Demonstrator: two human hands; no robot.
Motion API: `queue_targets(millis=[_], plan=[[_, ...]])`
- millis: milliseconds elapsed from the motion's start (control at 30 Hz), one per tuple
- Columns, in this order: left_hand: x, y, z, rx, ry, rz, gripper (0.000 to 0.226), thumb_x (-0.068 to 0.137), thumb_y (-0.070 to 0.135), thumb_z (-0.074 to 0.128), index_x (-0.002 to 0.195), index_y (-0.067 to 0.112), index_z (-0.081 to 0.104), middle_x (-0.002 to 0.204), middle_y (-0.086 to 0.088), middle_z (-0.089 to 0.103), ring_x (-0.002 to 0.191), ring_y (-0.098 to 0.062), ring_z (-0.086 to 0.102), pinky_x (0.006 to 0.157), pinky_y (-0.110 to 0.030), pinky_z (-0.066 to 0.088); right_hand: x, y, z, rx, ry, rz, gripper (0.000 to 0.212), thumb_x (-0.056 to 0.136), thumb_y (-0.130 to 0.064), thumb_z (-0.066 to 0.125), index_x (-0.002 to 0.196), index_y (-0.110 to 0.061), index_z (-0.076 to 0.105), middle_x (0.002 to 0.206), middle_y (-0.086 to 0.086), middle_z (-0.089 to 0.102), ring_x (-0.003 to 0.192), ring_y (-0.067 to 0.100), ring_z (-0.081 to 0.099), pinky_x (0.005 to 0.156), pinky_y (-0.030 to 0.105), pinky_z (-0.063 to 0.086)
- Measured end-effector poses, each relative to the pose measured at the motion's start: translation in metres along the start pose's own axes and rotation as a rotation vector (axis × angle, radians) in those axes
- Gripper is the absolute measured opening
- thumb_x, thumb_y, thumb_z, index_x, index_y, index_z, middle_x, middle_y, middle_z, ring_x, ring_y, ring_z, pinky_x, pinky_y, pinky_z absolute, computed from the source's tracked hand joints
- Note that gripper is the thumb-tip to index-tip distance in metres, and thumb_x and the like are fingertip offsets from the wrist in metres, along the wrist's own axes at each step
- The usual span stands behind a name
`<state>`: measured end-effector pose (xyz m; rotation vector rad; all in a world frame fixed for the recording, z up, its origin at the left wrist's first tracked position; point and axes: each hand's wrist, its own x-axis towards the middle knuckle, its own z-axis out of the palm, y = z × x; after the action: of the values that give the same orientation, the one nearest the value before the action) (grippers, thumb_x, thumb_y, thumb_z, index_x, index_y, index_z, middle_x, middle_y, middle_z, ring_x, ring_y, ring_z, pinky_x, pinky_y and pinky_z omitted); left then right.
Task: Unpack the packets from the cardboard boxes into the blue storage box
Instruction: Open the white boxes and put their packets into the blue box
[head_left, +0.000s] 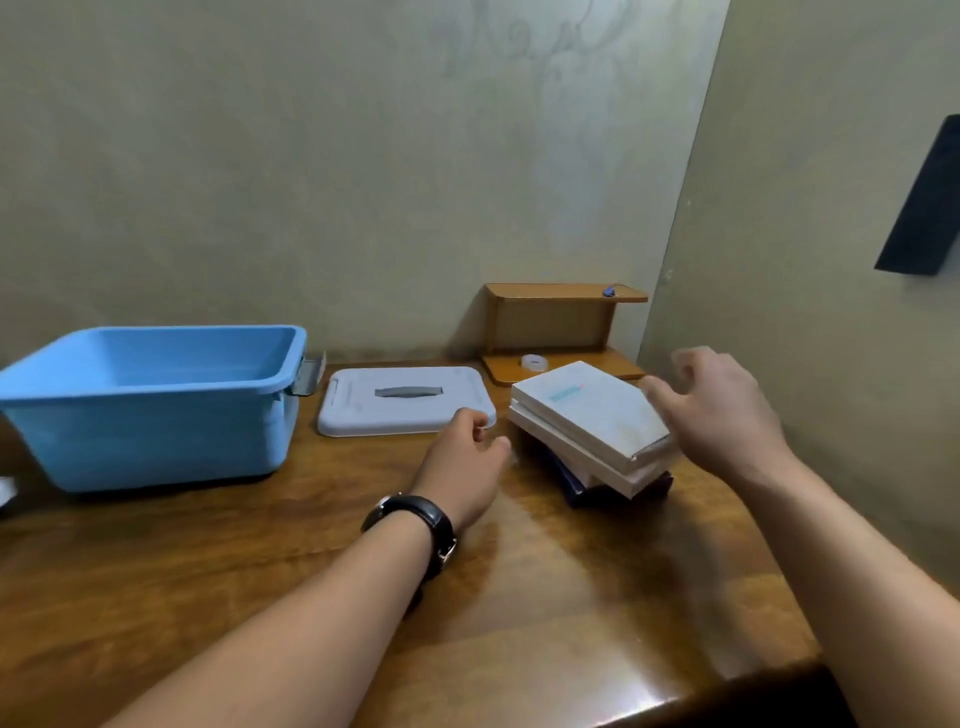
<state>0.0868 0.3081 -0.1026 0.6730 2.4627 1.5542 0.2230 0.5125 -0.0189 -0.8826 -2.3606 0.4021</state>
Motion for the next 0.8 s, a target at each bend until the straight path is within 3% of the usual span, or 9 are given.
queue_targets(millis=[67, 133, 300, 433, 500, 600, 667, 733, 800], plan=[[0.006, 0.018, 0.013, 0.020, -0.020, 0.000, 0.051, 0.101, 0.046, 0.057, 0.148, 0.029, 0.050, 0.148, 0.002, 0.049, 0.125, -0.021, 0.057, 0.106, -0.040, 0.050, 0.004, 0.017, 0.004, -0.118, -0.181, 0.095, 0.061, 0.100, -0.059, 0.057, 0.138, -0.012, 0.067, 0.134, 0.013, 0.069, 0.120, 0.032, 0.065, 0.090, 0.045, 0.058], [0.003, 0.034, 0.029, 0.084, -0.042, 0.031, 0.057, 0.103, 0.053, 0.051, 0.154, 0.028, 0.049, 0.154, -0.001, 0.042, 0.135, -0.024, 0.052, 0.115, -0.044, 0.046, -0.001, 0.026, 0.010, -0.094, -0.267, 0.080, 0.053, 0.101, -0.061, 0.053, 0.116, -0.015, 0.074, 0.112, 0.007, 0.075, 0.095, 0.023, 0.068, 0.070, 0.039, 0.056], [-0.016, 0.049, 0.048, 0.149, -0.059, 0.063, 0.078, 0.094, 0.074, 0.022, 0.153, 0.032, 0.051, 0.162, 0.001, 0.043, 0.147, -0.027, 0.034, 0.121, -0.048, 0.032, -0.018, 0.020, 0.009, 0.019, -0.148, 0.049, 0.047, 0.095, -0.058, 0.062, 0.090, -0.015, 0.080, 0.089, 0.004, 0.076, 0.080, 0.020, 0.068, 0.071, 0.048, 0.059], [-0.044, 0.047, 0.024, -0.290, 0.009, 0.011, 0.055, 0.102, 0.056, 0.040, 0.148, 0.031, 0.053, 0.143, 0.009, 0.061, 0.127, -0.017, 0.057, 0.107, -0.038, 0.046, -0.061, -0.012, 0.004, 0.350, -0.042, 0.043, 0.039, 0.100, -0.044, 0.067, 0.126, -0.014, 0.072, 0.121, 0.002, 0.070, 0.107, 0.017, 0.061, 0.072, 0.029, 0.049], [-0.066, 0.042, 0.004, -0.480, 0.050, -0.014, 0.054, 0.096, 0.051, 0.051, 0.148, 0.036, 0.049, 0.138, 0.005, 0.067, 0.119, -0.021, 0.067, 0.105, -0.047, 0.055, -0.088, -0.035, 0.004, 0.619, 0.006, -0.007, 0.034, 0.104, -0.036, 0.066, 0.135, -0.024, 0.062, 0.123, -0.002, 0.068, 0.111, 0.013, 0.064, 0.072, 0.016, 0.052], [-0.107, 0.023, -0.029, -0.600, 0.105, -0.081, 0.046, 0.104, 0.041, 0.062, 0.143, 0.034, 0.038, 0.120, 0.000, 0.075, 0.097, -0.025, 0.078, 0.088, -0.045, 0.065, -0.111, -0.067, 0.019, 1.057, -0.190, 0.059, 0.030, 0.110, -0.034, 0.058, 0.140, -0.035, 0.055, 0.121, -0.002, 0.068, 0.109, 0.013, 0.072, 0.074, 0.029, 0.067], [-0.137, 0.003, -0.057, -0.392, 0.200, -0.110, 0.048, 0.100, 0.050, 0.064, 0.137, 0.028, 0.044, 0.115, 0.005, 0.072, 0.098, -0.017, 0.074, 0.087, -0.042, 0.063, -0.116, -0.082, 0.035, 1.081, -0.317, 0.102, 0.029, 0.111, -0.030, 0.056, 0.140, -0.035, 0.056, 0.125, -0.001, 0.066, 0.111, 0.016, 0.071, 0.071, 0.028, 0.067], [-0.159, -0.021, -0.091, -0.101, 0.349, -0.066, 0.040, 0.093, 0.058, 0.067, 0.124, 0.037, 0.053, 0.122, 0.012, 0.059, 0.108, -0.008, 0.061, 0.081, -0.028, 0.055, -0.117, -0.094, 0.053, 1.021, -0.448, 0.099, 0.029, 0.111, -0.027, 0.055, 0.138, -0.037, 0.059, 0.131, 0.001, 0.065, 0.116, 0.019, 0.069, 0.074, 0.033, 0.068], [-0.172, -0.038, -0.130, 0.230, 0.401, 0.046, 0.050, 0.084, 0.067, 0.070, 0.125, 0.046, 0.051, 0.130, 0.022, 0.042, 0.122, -0.005, 0.048, 0.092, -0.021, 0.049, -0.121, -0.108, 0.072, 1.002, -0.601, 0.093, 0.029, 0.111, -0.023, 0.053, 0.136, -0.036, 0.061, 0.130, -0.003, 0.068, 0.113, 0.017, 0.069, 0.067, 0.029, 0.065]])
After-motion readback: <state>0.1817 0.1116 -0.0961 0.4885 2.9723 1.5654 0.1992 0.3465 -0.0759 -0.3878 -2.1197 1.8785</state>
